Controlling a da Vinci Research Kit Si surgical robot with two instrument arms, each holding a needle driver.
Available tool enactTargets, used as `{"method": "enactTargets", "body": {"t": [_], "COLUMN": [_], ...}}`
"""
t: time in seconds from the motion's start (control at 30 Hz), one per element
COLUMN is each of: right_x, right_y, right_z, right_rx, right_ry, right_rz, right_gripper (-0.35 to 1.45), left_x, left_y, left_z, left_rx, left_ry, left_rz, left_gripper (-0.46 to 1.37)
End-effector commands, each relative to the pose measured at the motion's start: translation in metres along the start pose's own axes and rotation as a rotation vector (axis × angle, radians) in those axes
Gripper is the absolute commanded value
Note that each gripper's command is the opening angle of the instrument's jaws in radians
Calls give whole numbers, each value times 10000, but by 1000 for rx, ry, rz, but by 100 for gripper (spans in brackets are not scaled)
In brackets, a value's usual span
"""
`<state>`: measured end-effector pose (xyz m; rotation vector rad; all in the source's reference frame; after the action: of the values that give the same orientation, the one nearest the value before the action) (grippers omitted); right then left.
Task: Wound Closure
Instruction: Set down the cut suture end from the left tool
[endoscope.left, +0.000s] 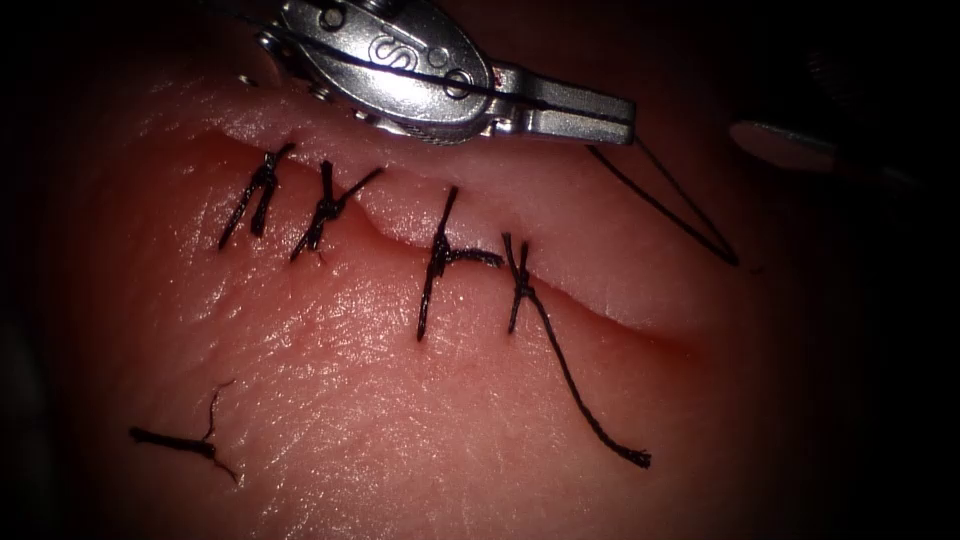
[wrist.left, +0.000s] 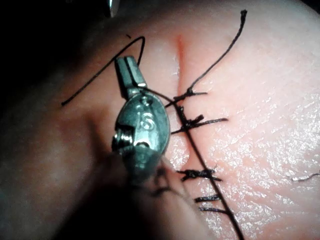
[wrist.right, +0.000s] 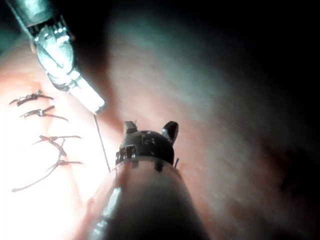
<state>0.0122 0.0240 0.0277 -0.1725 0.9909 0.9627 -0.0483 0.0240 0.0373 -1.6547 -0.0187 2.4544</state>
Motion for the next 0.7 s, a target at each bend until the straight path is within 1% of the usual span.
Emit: {"method": "enactTargets", "body": {"t": [0.03, 0.07, 0.37, 0.47, 0.5, 0.57, 0.6, 0.67, 0.7], "right_x": [0, 0, 0, 0, 0, 0, 0, 1, 1], "right_y": [0, -1, -2, -2, -3, -3, -3, -3, -3], "right_z": [0, 1, 1, 0, 0, -1, -1, -1, -1], "right_rx": [-1, -2, -2, -1, -1, -1, -1, -1, -1], "right_ry": [0, 0, -3, -3, -3, -3, -3, -3, -3], "right_rz": [0, 0, 0, 0, 0, 1, 1, 1, 1], "right_gripper": [76, 77, 77, 78, 78, 78, 77, 78, 78], "left_x": [-4, -9, -30, -42, -48, -58, -63, -69, -71], "left_y": [-1, -5, -31, -37, -39, -40, -41, -43, -45], "left_z": [0, 1, 2, -1, -3, -7, -11, -19, -25], "left_rx": [-12, -9, -15, -30, -44, -57, -58, -62, -64], "left_ry": [-19, -26, -29, -75, -113, -156, -176, -190, -198], "left_rz": [-6, -10, -13, -37, -53, -112, -165, -224, -274], "left_gripper": [-35, -35, -35, -35, -35, -35, -35, -35, -35]}}
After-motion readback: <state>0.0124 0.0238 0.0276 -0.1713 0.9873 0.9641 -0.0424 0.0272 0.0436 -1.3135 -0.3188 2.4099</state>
